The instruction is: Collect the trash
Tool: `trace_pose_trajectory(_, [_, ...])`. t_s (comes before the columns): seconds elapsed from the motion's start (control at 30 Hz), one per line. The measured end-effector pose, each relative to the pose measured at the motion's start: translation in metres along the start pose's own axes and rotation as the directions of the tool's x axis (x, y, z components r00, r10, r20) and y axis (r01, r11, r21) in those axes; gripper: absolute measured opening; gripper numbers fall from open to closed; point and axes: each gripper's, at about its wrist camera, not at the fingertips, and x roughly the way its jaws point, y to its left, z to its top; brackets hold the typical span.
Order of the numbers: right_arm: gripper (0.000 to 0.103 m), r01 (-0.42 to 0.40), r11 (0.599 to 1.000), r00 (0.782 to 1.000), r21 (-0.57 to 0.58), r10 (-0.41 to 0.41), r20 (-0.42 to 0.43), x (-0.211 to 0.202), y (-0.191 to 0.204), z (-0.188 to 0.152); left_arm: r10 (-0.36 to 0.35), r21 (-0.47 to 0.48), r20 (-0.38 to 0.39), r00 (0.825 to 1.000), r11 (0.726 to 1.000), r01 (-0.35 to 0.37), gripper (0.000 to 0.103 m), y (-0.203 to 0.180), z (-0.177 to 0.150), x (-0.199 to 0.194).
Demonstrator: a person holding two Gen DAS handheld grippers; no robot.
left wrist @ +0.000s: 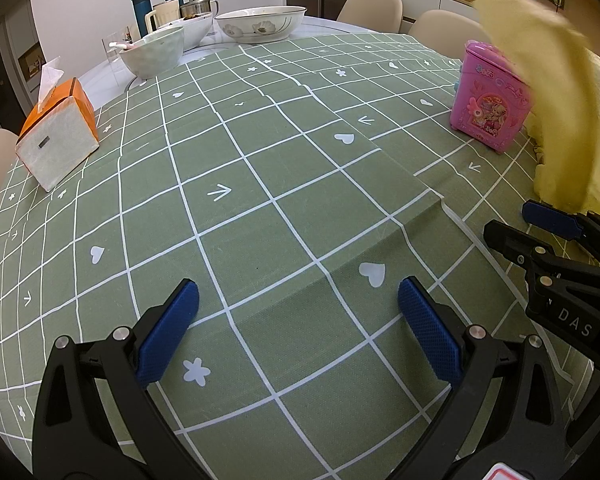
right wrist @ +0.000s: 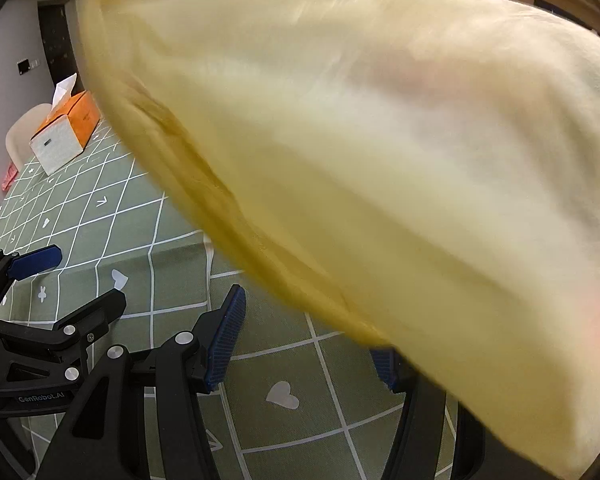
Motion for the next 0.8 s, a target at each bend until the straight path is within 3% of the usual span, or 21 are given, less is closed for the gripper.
trace_pose_trajectory(0.8, [0.054, 0.002, 1.0, 1.0, 0.0, -0.002, 0.001, -0.0037, -0.0003, -0.0016, 0.0, 0.0, 0.0, 1.0, 1.0, 0.0, 0.095, 0.0002, 0.0, 0.0004])
